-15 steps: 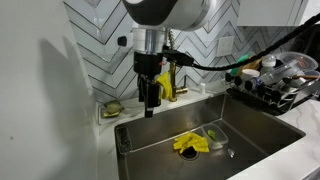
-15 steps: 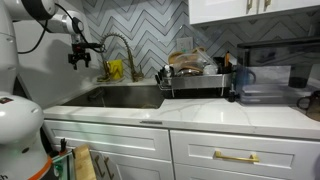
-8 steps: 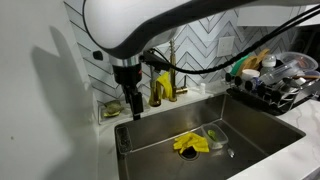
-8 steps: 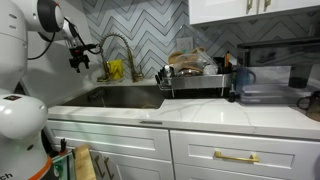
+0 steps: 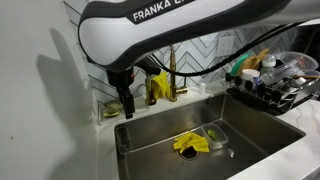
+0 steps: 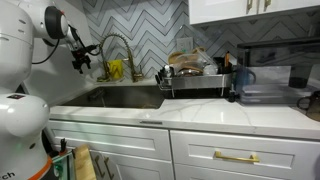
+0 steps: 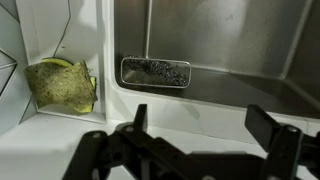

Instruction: Pick up the dirty sponge on the top left side of the sink and then put it in the rack on the left side of the sink

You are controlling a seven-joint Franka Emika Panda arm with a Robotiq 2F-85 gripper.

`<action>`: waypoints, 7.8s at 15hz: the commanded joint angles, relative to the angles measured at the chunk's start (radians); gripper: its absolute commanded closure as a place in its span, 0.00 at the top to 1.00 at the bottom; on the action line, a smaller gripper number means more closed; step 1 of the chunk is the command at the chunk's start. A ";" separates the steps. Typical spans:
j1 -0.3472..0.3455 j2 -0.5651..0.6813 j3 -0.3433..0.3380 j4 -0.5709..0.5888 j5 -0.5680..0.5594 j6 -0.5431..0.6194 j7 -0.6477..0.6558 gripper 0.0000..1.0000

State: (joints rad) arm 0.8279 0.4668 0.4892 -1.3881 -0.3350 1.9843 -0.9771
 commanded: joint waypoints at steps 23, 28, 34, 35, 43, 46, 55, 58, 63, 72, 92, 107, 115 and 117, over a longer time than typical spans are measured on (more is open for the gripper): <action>0.221 0.271 -0.268 0.239 -0.181 0.275 0.080 1.00; 0.224 0.329 -0.281 0.297 -0.189 0.307 0.073 1.00; 0.223 0.389 -0.293 0.351 -0.184 0.383 0.054 1.00; 0.224 0.401 -0.295 0.363 -0.182 0.384 0.047 1.00; 0.221 0.451 -0.297 0.416 -0.205 0.416 0.039 0.49; 0.221 0.458 -0.296 0.427 -0.205 0.421 0.035 0.26; 0.221 0.446 -0.294 0.419 -0.205 0.431 0.032 0.00; 0.225 0.422 -0.291 0.404 -0.206 0.432 0.036 0.00; 0.229 0.354 -0.289 0.362 -0.205 0.421 0.050 0.00; 0.213 0.239 -0.256 0.267 -0.168 0.405 0.043 0.00; 0.170 0.007 -0.234 -0.034 -0.075 0.444 0.391 0.00; 0.062 -0.072 -0.152 -0.180 0.217 0.454 0.845 0.00; 0.001 -0.052 -0.085 -0.207 0.348 0.471 0.835 0.01; -0.005 -0.054 -0.080 -0.219 0.356 0.471 0.836 0.01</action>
State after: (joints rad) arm 0.8311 0.4097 0.3998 -1.6119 0.0271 2.4590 -0.1444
